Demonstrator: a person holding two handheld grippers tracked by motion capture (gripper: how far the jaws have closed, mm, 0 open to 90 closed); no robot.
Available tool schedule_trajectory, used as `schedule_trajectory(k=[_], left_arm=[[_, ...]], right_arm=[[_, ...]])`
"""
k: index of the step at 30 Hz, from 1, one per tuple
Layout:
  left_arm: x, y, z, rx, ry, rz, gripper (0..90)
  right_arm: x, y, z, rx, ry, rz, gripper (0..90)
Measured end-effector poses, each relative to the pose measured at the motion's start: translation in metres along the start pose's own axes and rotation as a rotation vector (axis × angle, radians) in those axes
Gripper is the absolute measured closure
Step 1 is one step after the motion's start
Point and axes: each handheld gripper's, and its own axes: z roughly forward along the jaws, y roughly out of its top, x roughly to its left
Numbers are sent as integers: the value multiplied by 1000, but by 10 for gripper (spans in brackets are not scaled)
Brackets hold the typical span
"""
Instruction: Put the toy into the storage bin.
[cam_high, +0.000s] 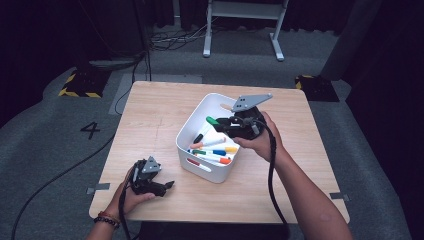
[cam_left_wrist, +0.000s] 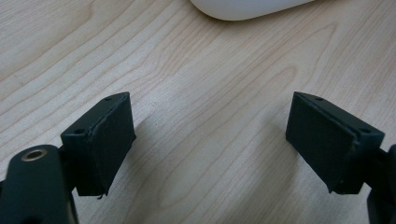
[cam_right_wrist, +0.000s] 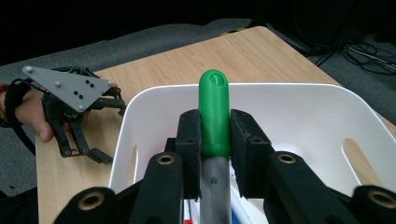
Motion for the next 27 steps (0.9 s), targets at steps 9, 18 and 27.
schedule_trajectory(k=[9, 18, 27], left_arm=[[0, 0, 0, 1, 0, 3, 157], [0, 0, 0, 1, -5, 1, 158], [0, 0, 0, 0, -7, 2, 158]], right_arm=[[5, 10, 26, 50, 19, -5, 746], [16, 13, 55, 124, 42, -34, 746], [26, 8, 75, 235, 43, -48, 746]])
